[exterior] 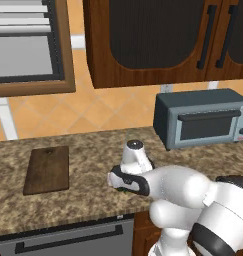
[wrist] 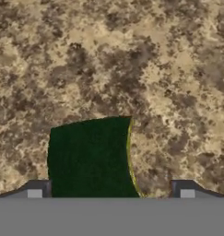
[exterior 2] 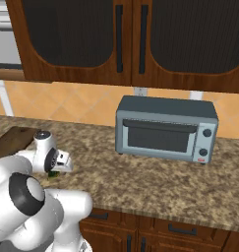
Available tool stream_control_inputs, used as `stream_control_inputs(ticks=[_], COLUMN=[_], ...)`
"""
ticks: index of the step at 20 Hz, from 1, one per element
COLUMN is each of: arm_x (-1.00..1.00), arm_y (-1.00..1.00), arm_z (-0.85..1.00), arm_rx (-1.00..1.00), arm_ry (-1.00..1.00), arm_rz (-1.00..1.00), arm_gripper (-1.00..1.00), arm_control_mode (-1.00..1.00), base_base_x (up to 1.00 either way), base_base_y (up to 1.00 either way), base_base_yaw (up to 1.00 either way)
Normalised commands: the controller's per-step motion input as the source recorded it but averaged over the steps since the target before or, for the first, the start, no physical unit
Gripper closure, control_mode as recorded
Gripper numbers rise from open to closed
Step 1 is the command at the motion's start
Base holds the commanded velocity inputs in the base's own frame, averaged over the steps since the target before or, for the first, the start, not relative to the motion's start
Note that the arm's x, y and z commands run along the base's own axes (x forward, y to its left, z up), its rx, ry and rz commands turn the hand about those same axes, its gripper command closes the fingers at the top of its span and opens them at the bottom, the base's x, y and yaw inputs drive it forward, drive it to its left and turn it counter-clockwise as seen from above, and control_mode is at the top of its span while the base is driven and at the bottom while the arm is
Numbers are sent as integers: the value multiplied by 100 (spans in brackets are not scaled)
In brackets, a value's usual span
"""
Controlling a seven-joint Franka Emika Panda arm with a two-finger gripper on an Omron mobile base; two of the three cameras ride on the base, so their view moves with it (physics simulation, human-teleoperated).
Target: Pick up the sponge from the counter and clean the cutting board by briefly scrubbing or pressing down on the cutting board. Once finished, release the sponge.
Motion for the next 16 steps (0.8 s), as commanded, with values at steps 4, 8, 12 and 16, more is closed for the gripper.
stream_control_inputs(ticks=[4, 8, 12, 16], arm_x=[0, -10, -1, 2], arm_y=[22, -3, 60, 100], arm_z=[-57, -75, 16, 44], arm_rx=[0, 2, 9, 6], arm_ry=[1, -3, -11, -18], arm_rz=[6, 2, 0, 0], arm_gripper=[100, 100, 100, 100], arm_control_mode=[-100, -100, -100, -100], base_base_x=[0, 0, 0, 0], base_base_y=[0, 0, 0, 0], base_base_yaw=[0, 0, 0, 0])
